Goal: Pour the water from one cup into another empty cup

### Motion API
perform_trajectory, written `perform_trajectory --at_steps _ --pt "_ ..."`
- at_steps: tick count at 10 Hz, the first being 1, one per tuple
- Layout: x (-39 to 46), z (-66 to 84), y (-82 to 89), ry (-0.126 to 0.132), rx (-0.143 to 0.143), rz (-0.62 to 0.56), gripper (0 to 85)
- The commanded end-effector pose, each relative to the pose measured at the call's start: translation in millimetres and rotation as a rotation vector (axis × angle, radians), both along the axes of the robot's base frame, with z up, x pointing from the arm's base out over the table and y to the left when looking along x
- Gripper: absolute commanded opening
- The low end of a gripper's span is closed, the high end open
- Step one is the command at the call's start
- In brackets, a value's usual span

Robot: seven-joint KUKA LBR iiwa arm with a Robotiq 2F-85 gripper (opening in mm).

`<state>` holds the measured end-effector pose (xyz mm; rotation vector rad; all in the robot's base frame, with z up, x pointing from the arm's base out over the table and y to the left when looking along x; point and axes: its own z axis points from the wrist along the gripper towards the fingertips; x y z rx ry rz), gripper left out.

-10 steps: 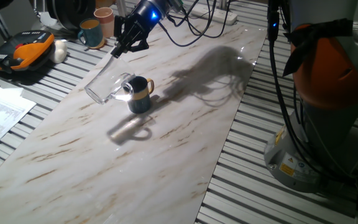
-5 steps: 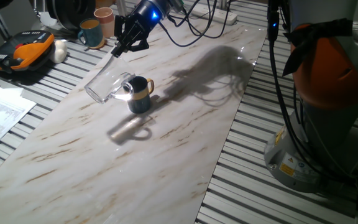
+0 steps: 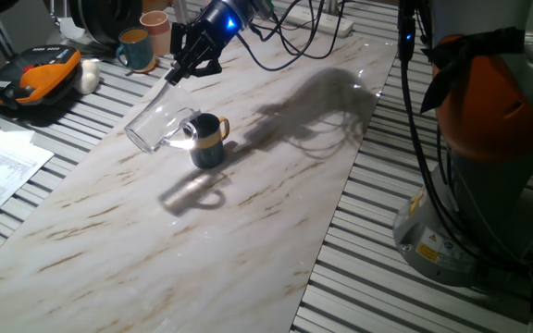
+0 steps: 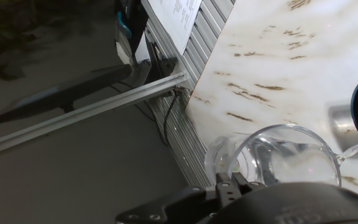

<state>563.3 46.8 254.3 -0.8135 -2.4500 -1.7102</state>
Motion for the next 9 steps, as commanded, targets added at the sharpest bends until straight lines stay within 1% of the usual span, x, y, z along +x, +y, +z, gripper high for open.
perform_trajectory --at_steps 1,7,9 --pt "0.1 0.2 0.0 -0.002 0.002 -0.001 0.0" --pt "-0.2 5.5 -0.9 -0.002 0.012 -0.008 0.0" --pt "0.1 7.1 -2.0 -0.001 0.009 -0.007 0.0"
